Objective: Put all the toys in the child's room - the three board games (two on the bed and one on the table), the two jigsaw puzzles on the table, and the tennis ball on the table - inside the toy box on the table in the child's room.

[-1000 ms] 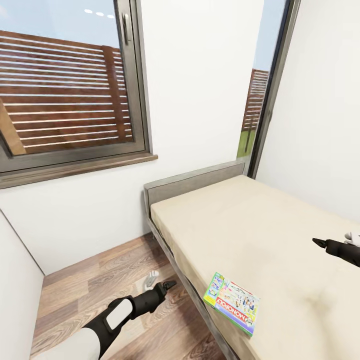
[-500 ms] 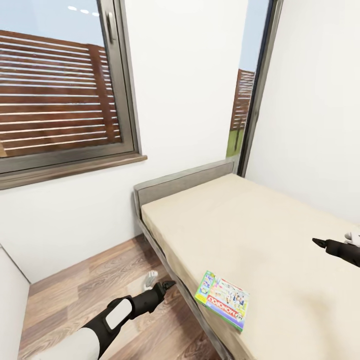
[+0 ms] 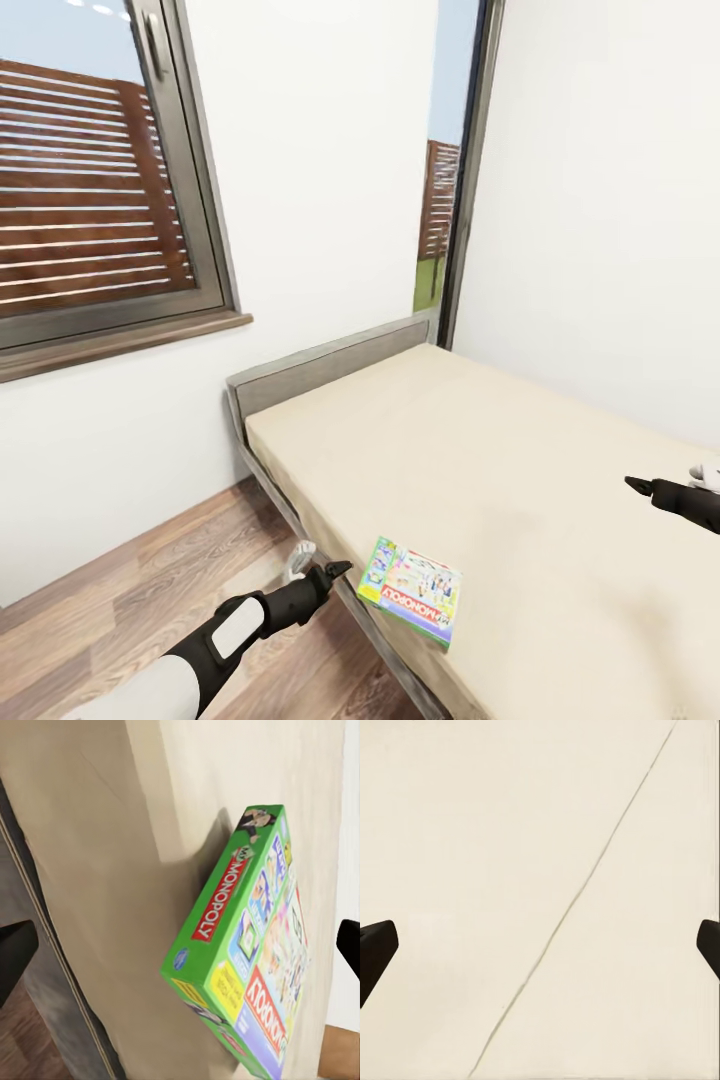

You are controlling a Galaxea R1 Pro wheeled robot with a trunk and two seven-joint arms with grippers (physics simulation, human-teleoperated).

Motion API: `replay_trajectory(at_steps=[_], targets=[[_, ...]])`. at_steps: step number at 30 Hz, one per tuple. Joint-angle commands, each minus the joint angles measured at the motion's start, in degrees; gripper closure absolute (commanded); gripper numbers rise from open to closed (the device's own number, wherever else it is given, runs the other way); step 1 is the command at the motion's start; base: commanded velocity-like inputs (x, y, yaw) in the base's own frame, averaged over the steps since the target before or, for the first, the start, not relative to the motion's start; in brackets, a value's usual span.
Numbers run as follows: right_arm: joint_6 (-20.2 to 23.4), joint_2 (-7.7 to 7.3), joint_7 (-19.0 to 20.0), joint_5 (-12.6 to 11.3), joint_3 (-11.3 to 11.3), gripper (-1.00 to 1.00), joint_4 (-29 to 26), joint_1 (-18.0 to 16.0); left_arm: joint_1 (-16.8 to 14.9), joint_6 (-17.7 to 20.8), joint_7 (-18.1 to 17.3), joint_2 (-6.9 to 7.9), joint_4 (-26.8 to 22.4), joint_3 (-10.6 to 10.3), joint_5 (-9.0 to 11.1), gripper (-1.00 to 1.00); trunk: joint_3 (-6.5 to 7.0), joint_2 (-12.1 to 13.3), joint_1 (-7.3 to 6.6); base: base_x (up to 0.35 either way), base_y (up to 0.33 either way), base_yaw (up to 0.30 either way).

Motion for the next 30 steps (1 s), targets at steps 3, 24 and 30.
replay_trajectory(at_steps=[3, 24, 30], targets=[[0.45, 0.00, -0.07, -0.58, -0.09, -1.00, -0.04, -0.03, -0.06, 0.16, -0.12, 0.01, 0.05, -0.22, 0.44, -1.00, -0.05, -0.03, -0.01, 0.000, 0.000, -0.124], [0.44, 0.07, -0.07, -0.60, -0.09, -1.00, -0.81, 0.36, -0.11, 0.04, -0.24, 0.00, -0.01, -0.24, 0.44, -1.00, -0.05, -0.03, -0.01, 0.000, 0.000, -0.032], [0.44, 0.08, -0.07, -0.60, -0.09, -1.00, -1.19, 0.59, -0.11, 0.02, -0.24, 0.05, -0.02, -0.24, 0.45, -1.00, -0.05, -0.03, -0.01, 0.000, 0.000, -0.004]])
